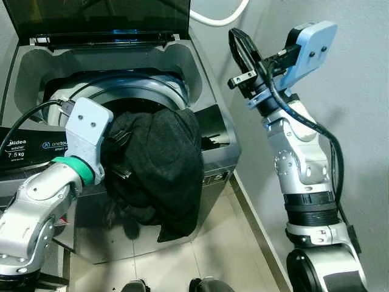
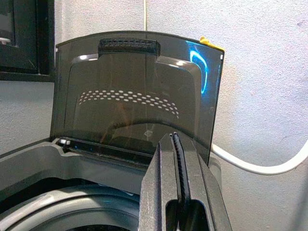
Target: Clothes washing
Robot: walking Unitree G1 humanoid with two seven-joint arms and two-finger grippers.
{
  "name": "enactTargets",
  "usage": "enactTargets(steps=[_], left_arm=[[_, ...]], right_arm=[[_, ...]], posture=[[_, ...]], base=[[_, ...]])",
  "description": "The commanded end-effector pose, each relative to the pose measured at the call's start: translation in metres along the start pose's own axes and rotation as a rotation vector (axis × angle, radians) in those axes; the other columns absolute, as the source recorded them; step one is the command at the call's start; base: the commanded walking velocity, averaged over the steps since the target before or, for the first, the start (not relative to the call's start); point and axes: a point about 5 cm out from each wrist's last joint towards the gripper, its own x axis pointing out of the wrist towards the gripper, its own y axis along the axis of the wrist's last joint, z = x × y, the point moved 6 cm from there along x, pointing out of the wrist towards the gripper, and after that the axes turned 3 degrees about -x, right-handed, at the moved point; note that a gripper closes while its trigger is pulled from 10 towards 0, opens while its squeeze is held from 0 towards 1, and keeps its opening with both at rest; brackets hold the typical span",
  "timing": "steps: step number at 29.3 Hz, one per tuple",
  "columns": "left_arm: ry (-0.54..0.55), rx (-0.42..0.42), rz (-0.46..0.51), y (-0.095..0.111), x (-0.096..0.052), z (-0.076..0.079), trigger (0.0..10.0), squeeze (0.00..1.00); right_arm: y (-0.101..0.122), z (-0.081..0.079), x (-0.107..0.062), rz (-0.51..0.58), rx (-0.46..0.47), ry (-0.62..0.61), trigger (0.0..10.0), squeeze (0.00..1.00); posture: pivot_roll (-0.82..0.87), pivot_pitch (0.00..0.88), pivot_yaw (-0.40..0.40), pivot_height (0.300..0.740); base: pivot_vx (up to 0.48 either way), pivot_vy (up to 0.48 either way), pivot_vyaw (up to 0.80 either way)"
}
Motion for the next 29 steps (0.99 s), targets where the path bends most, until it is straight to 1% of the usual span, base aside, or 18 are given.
enactTargets(steps=[1,2,3,4,5,6,7,10,11,13,15,16,18,19,20,25,27,29], left_arm=[[0.015,0.039,0.037,0.007,0.003,-0.001,0.0,0.00],[0.015,0.039,0.037,0.007,0.003,-0.001,0.0,0.00],[0.099,0.101,0.136,0.029,0.009,-0.010,10.0,0.00],[0.099,0.101,0.136,0.029,0.009,-0.010,10.0,0.00],[0.211,0.154,0.241,0.056,0.020,-0.025,10.0,0.00],[0.211,0.154,0.241,0.056,0.020,-0.025,10.0,0.00],[0.301,0.189,0.313,0.077,0.030,-0.038,10.0,0.00],[0.372,0.214,0.358,0.093,0.037,-0.049,10.0,0.00],[0.456,0.227,0.394,0.108,0.043,-0.064,10.0,0.00],[0.456,0.227,0.394,0.108,0.043,-0.064,10.0,0.00],[0.598,0.264,0.432,0.133,0.049,-0.090,10.0,0.00],[0.598,0.264,0.432,0.133,0.049,-0.090,10.0,0.00],[0.725,0.348,0.494,0.165,0.050,-0.112,10.0,0.00],[0.725,0.348,0.494,0.165,0.050,-0.112,10.0,0.00],[0.775,0.415,0.531,0.182,0.048,-0.119,10.0,0.00],[0.847,0.510,0.584,0.203,0.043,-0.126,10.0,0.00],[0.909,0.659,0.509,0.201,0.047,-0.135,10.0,0.00],[0.909,0.659,0.509,0.201,0.047,-0.135,10.0,0.00]], right_arm=[[0.005,0.002,0.000,0.012,-0.002,-0.005,10.0,0.00],[0.005,0.002,0.000,0.012,-0.002,-0.005,10.0,0.00],[0.006,0.002,0.000,0.015,-0.002,-0.006,10.0,0.00],[0.006,0.002,0.000,0.015,-0.002,-0.006,10.0,0.00],[0.005,-0.003,0.000,0.011,-0.001,0.023,10.0,0.00],[0.005,-0.003,0.000,0.011,-0.001,0.023,10.0,0.00],[0.005,-0.007,0.000,0.006,-0.004,0.050,10.0,0.00],[0.003,-0.012,-0.001,-0.011,0.005,0.091,10.0,0.00],[-0.002,-0.023,-0.006,-0.047,0.002,0.185,10.0,0.00],[-0.002,-0.023,-0.006,-0.047,0.002,0.185,10.0,0.00],[-0.011,-0.046,-0.023,-0.116,-0.028,0.384,10.0,0.00],[-0.011,-0.046,-0.023,-0.116,-0.028,0.384,10.0,0.00],[-0.016,-0.060,-0.036,-0.157,-0.014,0.500,10.0,0.00],[-0.016,-0.060,-0.036,-0.157,-0.014,0.500,10.0,0.00],[-0.018,-0.064,-0.040,-0.168,-0.003,0.528,10.0,0.00],[-0.019,-0.069,-0.044,-0.178,0.008,0.553,10.0,0.00],[-0.019,-0.071,-0.045,-0.173,0.021,0.543,10.0,0.00],[-0.019,-0.071,-0.045,-0.173,0.021,0.543,10.0,0.00]], posture=[[0.10,0.063,-0.038,0.740],[0.10,0.063,-0.038,0.740],[0.10,0.062,-0.037,0.740],[0.10,0.062,-0.037,0.740],[0.09,0.056,-0.036,0.740],[0.09,0.056,-0.036,0.740],[0.08,0.053,-0.036,0.740],[0.07,0.050,-0.035,0.740],[0.07,0.045,-0.033,0.740],[0.07,0.045,-0.033,0.740],[0.06,0.038,-0.034,0.740],[0.06,0.038,-0.034,0.740],[0.05,0.031,-0.035,0.740],[0.05,0.031,-0.035,0.740],[0.05,0.027,-0.032,0.740],[0.04,0.027,-0.030,0.740],[0.05,0.025,-0.023,0.740],[0.05,0.025,-0.023,0.740]], base=[[0.000,0.000,0.00],[0.000,0.000,0.00],[0.000,0.000,0.00],[0.000,0.000,0.00],[0.000,0.000,0.00],[0.000,0.000,0.00],[0.000,0.000,0.00],[0.000,0.000,0.00],[0.000,0.000,0.00],[0.000,0.000,0.00],[0.000,0.000,0.00],[0.000,0.000,0.00],[0.000,0.000,0.00],[0.000,0.000,0.00],[0.000,0.000,0.00],[0.000,0.000,0.00],[0.000,0.000,0.00],[0.000,0.000,0.00]])
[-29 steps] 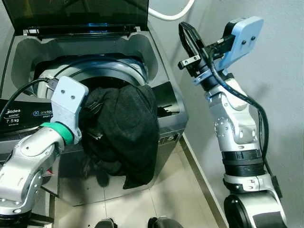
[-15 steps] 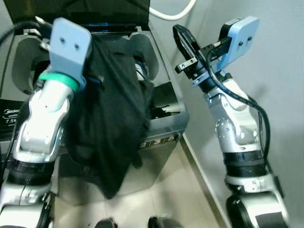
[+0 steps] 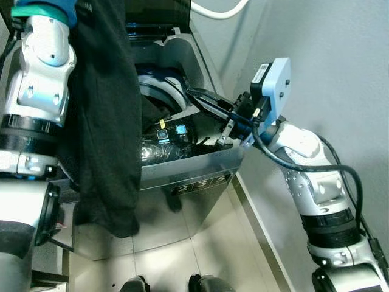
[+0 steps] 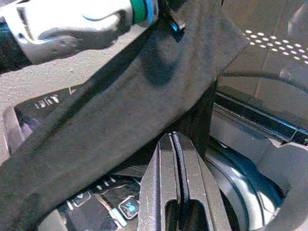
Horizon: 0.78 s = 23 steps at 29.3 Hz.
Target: Clothes washing
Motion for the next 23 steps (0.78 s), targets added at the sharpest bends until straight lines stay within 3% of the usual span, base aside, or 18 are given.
enactTargets(steps=[1,2,3,4,5,6,7,8,9,10,11,12,17,19,21,22,23], left_arm=[[0.029,0.062,0.026,0.005,0.004,-0.005,10.0,0.00],[-0.020,0.099,-0.057,-0.015,0.001,0.004,10.0,0.00],[-0.020,0.099,-0.057,-0.015,0.001,0.004,10.0,0.00],[-0.114,0.066,-0.194,-0.044,-0.010,0.021,10.0,0.00],[-0.114,0.066,-0.194,-0.044,-0.010,0.021,10.0,0.00],[-0.209,-0.044,-0.331,-0.070,-0.026,0.041,10.0,0.09],[-0.209,-0.044,-0.331,-0.070,-0.026,0.041,10.0,0.09],[-0.283,-0.171,-0.418,-0.083,-0.043,0.059,10.0,0.71],[-0.283,-0.171,-0.418,-0.083,-0.043,0.059,10.0,0.71],[-0.340,-0.259,-0.423,-0.082,-0.052,0.070,10.0,1.00],[-0.340,-0.259,-0.423,-0.082,-0.052,0.070,10.0,1.00],[-0.360,-0.321,-0.398,-0.075,-0.054,0.072,10.0,1.00],[-0.379,-0.369,-0.295,-0.055,-0.056,0.070,10.0,1.00],[-0.420,-0.372,-0.155,-0.026,-0.078,0.067,10.0,1.00],[-0.420,-0.372,-0.155,-0.026,-0.078,0.067,10.0,1.00],[-0.460,-0.374,-0.084,-0.010,-0.094,0.066,10.0,0.41],[-0.460,-0.374,-0.084,-0.010,-0.094,0.066,10.0,0.41]], right_arm=[[0.000,-0.004,0.000,0.003,0.012,0.008,10.0,0.00],[0.001,-0.004,0.000,0.009,0.017,0.004,10.0,0.00],[0.001,-0.004,0.000,0.009,0.017,0.004,10.0,0.00],[0.002,-0.004,0.000,0.013,0.020,0.000,10.0,0.00],[0.002,-0.004,0.000,0.013,0.020,0.000,10.0,0.00],[0.003,-0.004,0.000,0.016,0.022,0.002,10.0,0.00],[0.003,-0.004,0.000,0.016,0.022,0.002,10.0,0.00],[0.005,-0.003,0.000,0.018,0.024,0.000,10.0,0.00],[0.005,-0.003,0.000,0.018,0.024,0.000,10.0,0.00],[0.005,-0.003,0.000,0.019,0.026,0.000,10.0,0.00],[0.005,-0.003,0.000,0.019,0.026,0.000,10.0,0.00],[0.005,-0.002,0.000,0.020,0.029,-0.001,10.0,0.00],[0.006,-0.003,0.000,0.024,0.037,-0.001,10.0,0.00],[0.006,-0.004,0.001,0.028,0.047,-0.002,10.0,0.00],[0.006,-0.004,0.001,0.028,0.047,-0.002,10.0,0.00],[0.005,-0.004,0.000,0.029,0.055,-0.003,10.0,0.00],[0.005,-0.004,0.000,0.029,0.055,-0.003,10.0,0.00]], posture=[[0.05,0.025,-0.023,0.740],[0.05,0.028,-0.026,0.740],[0.05,0.028,-0.026,0.740],[0.05,0.032,-0.027,0.740],[0.05,0.032,-0.027,0.740],[0.05,0.038,-0.029,0.740],[0.05,0.038,-0.029,0.740],[0.05,0.042,-0.032,0.740],[0.05,0.042,-0.032,0.740],[0.06,0.046,-0.034,0.740],[0.06,0.046,-0.034,0.740],[0.06,0.049,-0.035,0.740],[0.07,0.051,-0.029,0.740],[0.08,0.060,-0.031,0.740],[0.08,0.060,-0.031,0.740],[0.09,0.064,-0.034,0.740],[0.09,0.064,-0.034,0.740]], base=[[0.000,0.000,0.00],[0.000,0.000,0.00],[0.000,0.000,0.00],[0.000,0.000,0.00],[0.000,0.000,0.00],[0.000,0.000,0.00],[0.000,0.000,0.00],[0.000,0.000,0.00],[0.000,0.000,0.00],[0.000,0.000,0.00],[0.000,0.000,0.00],[0.000,0.000,0.00],[0.000,0.000,0.00],[0.000,0.000,0.00],[0.000,0.000,0.00],[0.000,0.000,0.00],[0.000,0.000,0.00]])
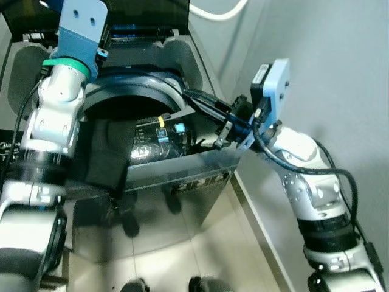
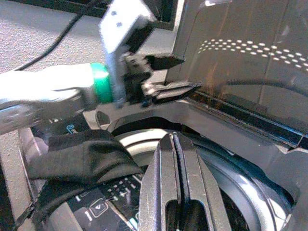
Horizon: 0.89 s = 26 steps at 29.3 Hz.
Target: Clothes washing
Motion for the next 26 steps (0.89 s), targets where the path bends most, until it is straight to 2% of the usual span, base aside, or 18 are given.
enactTargets(steps=[1,3,5,8,9,12,15,18,19,21,23,26], left_arm=[[-0.061,0.009,0.077,0.023,-0.017,0.012,10.0,0.00],[-0.061,0.009,0.077,0.023,-0.017,0.012,10.0,0.00],[-0.135,-0.005,0.109,0.038,-0.048,0.024,10.0,0.00],[-0.135,-0.005,0.109,0.038,-0.048,0.024,10.0,0.00],[-0.165,-0.028,0.096,0.039,-0.060,0.026,10.0,0.00],[-0.184,-0.047,0.073,0.036,-0.068,0.027,10.0,0.00],[-0.161,-0.113,-0.015,0.022,-0.083,0.025,10.0,0.00],[-0.131,-0.161,-0.065,0.013,-0.091,0.024,10.0,0.00],[-0.110,-0.235,-0.122,0.003,-0.098,0.024,10.0,0.00],[-0.110,-0.235,-0.122,0.003,-0.098,0.024,10.0,0.00],[-0.074,-0.335,-0.237,-0.018,-0.115,0.027,10.0,0.00],[-0.072,-0.361,-0.292,-0.027,-0.122,0.028,10.0,0.00]], right_arm=[[-0.001,-0.002,-0.002,0.000,0.014,0.005,10.0,0.00],[-0.001,-0.002,-0.002,0.000,0.014,0.005,10.0,0.00],[-0.002,-0.004,0.000,0.001,0.025,0.013,10.0,0.00],[-0.002,-0.004,0.000,0.001,0.025,0.013,10.0,0.00],[-0.003,-0.005,0.001,0.004,0.029,0.019,10.0,0.00],[-0.003,-0.005,0.003,0.006,0.030,0.023,10.0,0.00],[-0.003,-0.005,0.004,0.009,0.033,0.027,10.0,0.00],[-0.003,-0.006,0.004,0.007,0.035,0.029,10.0,0.00],[-0.004,-0.006,0.004,0.005,0.037,0.031,10.0,0.00],[-0.004,-0.006,0.004,0.005,0.037,0.031,10.0,0.00],[-0.004,-0.006,0.003,0.001,0.041,0.033,10.0,0.00],[-0.004,-0.006,0.003,0.001,0.042,0.034,10.0,0.00]], posture=[[0.10,0.069,-0.037,0.740],[0.10,0.069,-0.037,0.740],[0.12,0.073,-0.044,0.740],[0.12,0.073,-0.044,0.740],[0.12,0.071,-0.046,0.740],[0.12,0.071,-0.045,0.740],[0.12,0.073,-0.046,0.740],[0.12,0.078,-0.050,0.740],[0.12,0.079,-0.052,0.740],[0.12,0.079,-0.052,0.740],[0.12,0.080,-0.055,0.740],[0.13,0.079,-0.056,0.740]], base=[[0.000,0.000,0.00],[0.000,0.000,0.00],[0.000,0.000,0.00],[0.000,0.000,0.00],[0.000,0.000,0.00],[0.000,0.000,0.00],[0.000,0.000,0.00],[0.000,0.000,0.00],[0.000,0.000,0.00],[0.000,0.000,0.00],[0.000,0.000,0.00],[0.000,0.000,0.00]])
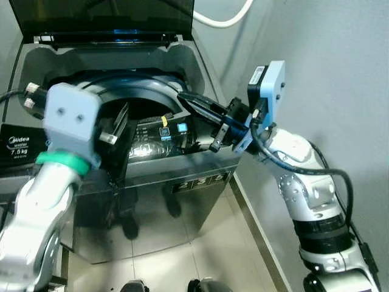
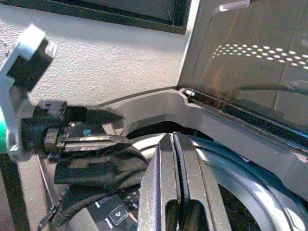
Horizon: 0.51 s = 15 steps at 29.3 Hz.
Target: Clothes washing
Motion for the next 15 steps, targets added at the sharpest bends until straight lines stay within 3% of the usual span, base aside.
enactTargets(steps=[1,10,15], left_arm=[[0.005,-0.051,-0.075,-0.0127,-0.0077,-0.0018,10.0,0.00],[-0.083,-0.205,-0.149,-0.0208,-0.0135,0.0022,10.0,0.00],[-0.084,-0.220,-0.158,-0.0224,-0.0144,0.0023,10.0,0.00]], right_arm=[[-0.0018,-0.0006,-0.0011,-0.007,0.010,0.006,10.0,0.00],[-0.0022,-0.0011,-0.0005,-0.003,0.009,0.006,10.0,0.00],[-0.0019,-0.0010,-0.0004,-0.002,0.008,0.006,10.0,0.00]], posture=[[0.13,0.078,-0.056,0.740],[0.12,0.067,-0.052,0.740],[0.12,0.066,-0.053,0.740]], base=[[0.000,0.000,0.00],[0.000,0.000,0.00],[0.000,0.000,0.00]])
